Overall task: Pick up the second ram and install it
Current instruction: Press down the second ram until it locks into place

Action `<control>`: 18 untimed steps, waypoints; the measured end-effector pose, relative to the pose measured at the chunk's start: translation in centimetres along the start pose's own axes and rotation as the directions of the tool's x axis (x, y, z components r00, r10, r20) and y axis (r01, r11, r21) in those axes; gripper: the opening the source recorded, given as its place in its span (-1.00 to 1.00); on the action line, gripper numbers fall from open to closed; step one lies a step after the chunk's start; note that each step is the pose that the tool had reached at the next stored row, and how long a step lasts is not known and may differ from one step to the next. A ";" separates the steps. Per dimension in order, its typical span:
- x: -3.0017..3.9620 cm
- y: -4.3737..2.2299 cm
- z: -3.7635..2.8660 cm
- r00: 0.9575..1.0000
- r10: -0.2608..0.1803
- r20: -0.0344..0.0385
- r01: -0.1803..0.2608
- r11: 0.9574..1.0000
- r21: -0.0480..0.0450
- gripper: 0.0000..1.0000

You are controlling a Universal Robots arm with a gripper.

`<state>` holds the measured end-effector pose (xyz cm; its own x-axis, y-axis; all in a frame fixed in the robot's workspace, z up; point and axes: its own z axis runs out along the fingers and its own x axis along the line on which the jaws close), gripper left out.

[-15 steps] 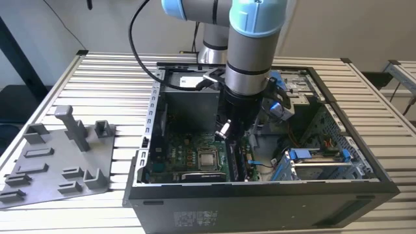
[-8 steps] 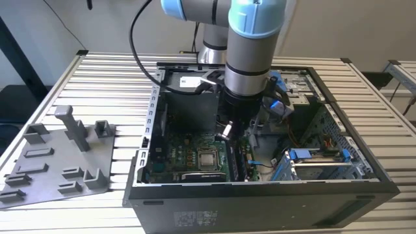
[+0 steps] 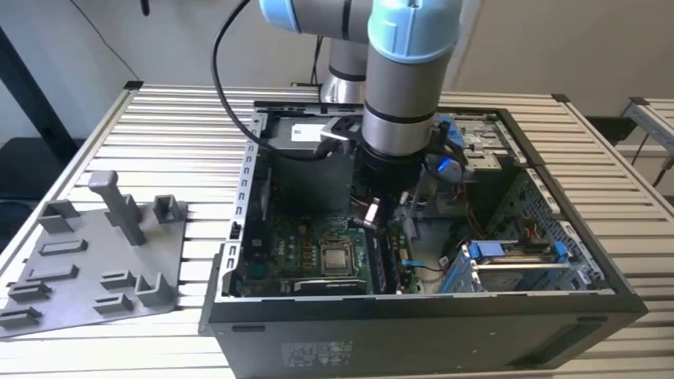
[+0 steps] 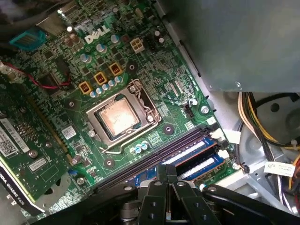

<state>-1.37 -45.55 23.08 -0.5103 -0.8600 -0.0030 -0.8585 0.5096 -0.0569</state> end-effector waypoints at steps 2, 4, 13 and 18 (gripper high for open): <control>0.03 0.04 0.00 1.000 -0.029 0.002 0.029 1.000 0.000 -0.79; 0.04 0.06 0.00 0.998 -0.061 0.003 0.061 0.998 0.000 -0.79; 0.07 0.11 0.00 0.976 -0.219 0.013 0.219 0.976 0.001 -0.79; 0.07 0.12 0.00 0.955 -0.297 0.017 0.297 0.955 0.002 -0.79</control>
<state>-1.51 -45.55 23.08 -0.2316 -0.9728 -0.0031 -0.9712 0.2313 -0.0569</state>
